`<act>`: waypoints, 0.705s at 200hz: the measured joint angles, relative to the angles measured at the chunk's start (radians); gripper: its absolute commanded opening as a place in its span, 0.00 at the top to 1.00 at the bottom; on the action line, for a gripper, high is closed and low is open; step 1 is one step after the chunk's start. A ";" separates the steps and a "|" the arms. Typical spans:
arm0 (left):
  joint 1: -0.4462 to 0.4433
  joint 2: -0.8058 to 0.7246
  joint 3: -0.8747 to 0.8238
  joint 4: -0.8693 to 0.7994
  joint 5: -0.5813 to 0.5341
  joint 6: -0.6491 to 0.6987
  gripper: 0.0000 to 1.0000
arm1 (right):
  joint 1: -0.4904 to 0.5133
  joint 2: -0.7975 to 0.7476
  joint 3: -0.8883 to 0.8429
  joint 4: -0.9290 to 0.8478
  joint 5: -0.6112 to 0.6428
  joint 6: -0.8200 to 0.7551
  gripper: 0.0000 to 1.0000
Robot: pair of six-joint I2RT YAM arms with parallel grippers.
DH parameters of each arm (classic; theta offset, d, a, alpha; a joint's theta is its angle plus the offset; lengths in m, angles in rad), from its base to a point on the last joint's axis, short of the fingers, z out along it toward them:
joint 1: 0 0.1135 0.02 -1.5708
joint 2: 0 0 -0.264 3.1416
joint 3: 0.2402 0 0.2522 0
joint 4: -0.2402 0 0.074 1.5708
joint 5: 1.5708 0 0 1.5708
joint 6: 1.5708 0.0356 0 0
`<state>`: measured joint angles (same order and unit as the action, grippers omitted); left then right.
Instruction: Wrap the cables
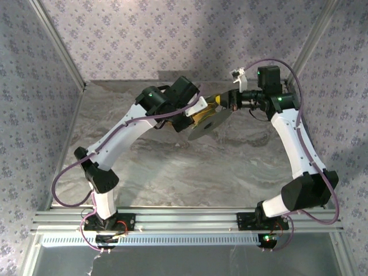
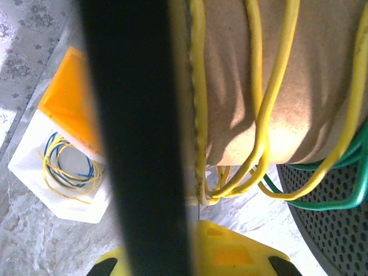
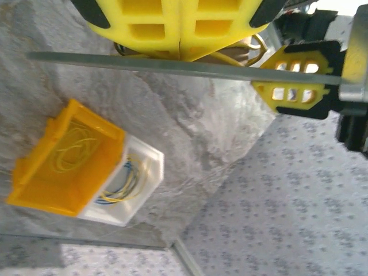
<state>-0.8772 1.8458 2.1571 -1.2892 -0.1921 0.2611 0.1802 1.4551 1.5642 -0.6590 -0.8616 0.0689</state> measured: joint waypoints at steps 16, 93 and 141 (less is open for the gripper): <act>0.000 -0.004 0.002 -0.026 -0.006 0.000 1.00 | 0.016 0.017 0.019 -0.027 -0.030 -0.027 1.00; 0.000 -0.026 -0.067 0.035 -0.010 -0.009 1.00 | 0.029 0.045 0.060 -0.121 0.082 -0.058 1.00; 0.020 -0.082 -0.228 0.121 -0.023 -0.019 1.00 | -0.010 0.034 0.083 -0.083 0.071 -0.026 0.55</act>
<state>-0.8574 1.7641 1.9293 -1.1683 -0.2153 0.2417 0.1703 1.4895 1.6470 -0.7418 -0.7902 0.0425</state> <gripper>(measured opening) 0.092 0.272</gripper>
